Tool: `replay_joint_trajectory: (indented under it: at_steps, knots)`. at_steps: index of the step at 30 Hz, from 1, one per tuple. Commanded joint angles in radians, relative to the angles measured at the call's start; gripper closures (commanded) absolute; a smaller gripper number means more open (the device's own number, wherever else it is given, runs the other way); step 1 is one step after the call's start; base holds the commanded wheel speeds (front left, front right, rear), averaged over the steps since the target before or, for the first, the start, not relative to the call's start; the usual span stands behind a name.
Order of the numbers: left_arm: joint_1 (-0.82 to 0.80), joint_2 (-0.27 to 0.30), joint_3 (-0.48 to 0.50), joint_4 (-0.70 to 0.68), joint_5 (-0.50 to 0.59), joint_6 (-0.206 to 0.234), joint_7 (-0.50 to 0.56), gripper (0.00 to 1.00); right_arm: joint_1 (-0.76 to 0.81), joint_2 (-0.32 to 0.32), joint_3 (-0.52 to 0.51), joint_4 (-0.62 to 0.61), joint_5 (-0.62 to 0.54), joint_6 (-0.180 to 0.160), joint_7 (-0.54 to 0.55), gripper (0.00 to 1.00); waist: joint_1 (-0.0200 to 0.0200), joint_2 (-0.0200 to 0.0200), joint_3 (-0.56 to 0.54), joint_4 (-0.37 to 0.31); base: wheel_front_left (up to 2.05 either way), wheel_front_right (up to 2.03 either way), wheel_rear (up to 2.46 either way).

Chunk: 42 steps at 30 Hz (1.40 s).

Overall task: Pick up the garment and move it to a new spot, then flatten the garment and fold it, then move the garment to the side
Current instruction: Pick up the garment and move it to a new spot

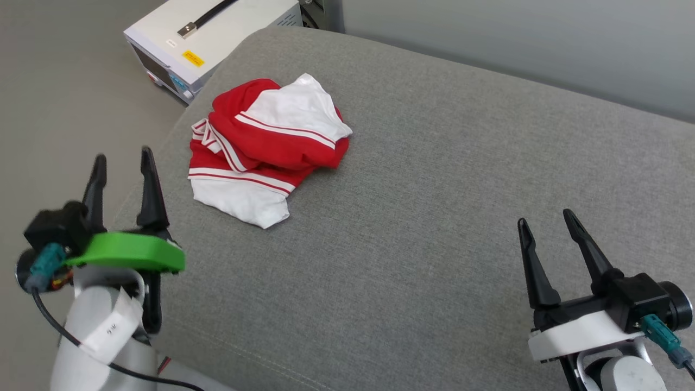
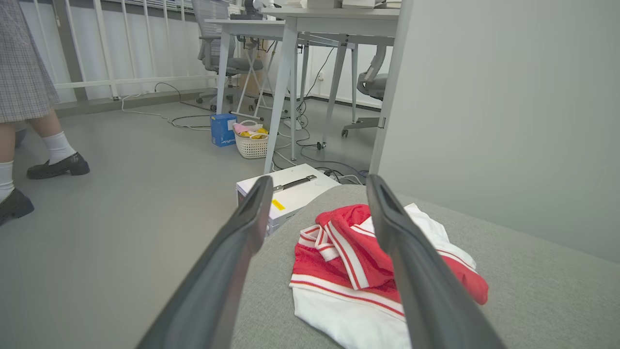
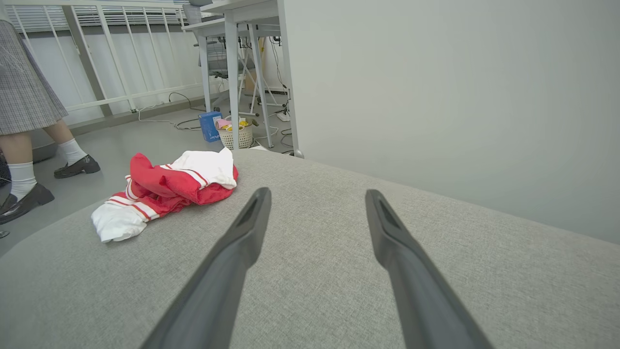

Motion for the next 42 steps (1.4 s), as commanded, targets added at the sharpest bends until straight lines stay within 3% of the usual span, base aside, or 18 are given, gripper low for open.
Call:
replay_joint_trajectory:
  at_steps: [1, 5, 9, 14, 22, 26, 30, 42]
  knots:
    - [-0.06, 0.024, -0.003, 0.023, -0.01, -0.01, -0.006, 0.0, -0.027, -0.012, 0.0, -0.01, -0.01, -0.001, -0.006, 0.0, 0.0, 0.0, 0.06, -0.042, 0.0, 0.0, 0.0]
    - [-0.219, 0.105, -0.038, 0.081, -0.059, -0.021, 0.026, 0.0, -0.059, -0.039, 0.001, -0.024, -0.014, -0.001, -0.006, 0.0, 0.0, 0.0, 0.114, -0.073, 0.0, 0.0, 0.0]
    - [-0.363, 0.192, -0.125, 0.121, -0.15, -0.024, 0.147, 0.0, -0.09, -0.059, -0.003, -0.039, -0.018, -0.001, -0.006, 0.0, 0.0, 0.0, 0.165, -0.103, 0.0, 0.0, 0.0]
    - [-0.49, 0.325, -0.269, 0.15, -0.312, -0.024, 0.4, 0.0, -0.119, -0.077, -0.008, -0.054, -0.017, -0.001, -0.006, 0.0, 0.0, 0.0, 0.215, -0.137, 0.0, 0.0, 0.0]
    - [-0.595, 0.473, -0.469, 0.151, -0.533, -0.024, 0.86, 0.0, -0.14, -0.09, -0.023, -0.074, -0.01, -0.001, -0.006, 0.0, 0.0, 0.0, 0.278, -0.184, 0.0, 0.0, 0.0]
    - [-0.623, 0.509, -0.55, 0.159, -0.575, -0.024, 1.007, 0.0, -0.153, -0.096, -0.028, -0.078, -0.008, -0.001, -0.006, 0.0, 0.0, 0.0, 0.309, -0.205, 0.0, 0.0, 0.0]
    - [-0.635, 0.509, -0.617, 0.198, -0.58, -0.024, 1.065, 0.0, -0.169, -0.102, -0.028, -0.075, -0.001, -0.001, -0.006, 0.0, 0.0, 0.0, 0.339, -0.227, 0.0, 0.0, 0.0]
    - [-0.601, 0.478, -0.804, 0.405, -0.564, -0.024, 1.072, 0.0, -0.199, -0.1, -0.021, -0.069, 0.007, -0.001, -0.006, 0.0, 0.0, 0.0, 0.389, -0.268, 0.0, 0.0, 0.0]
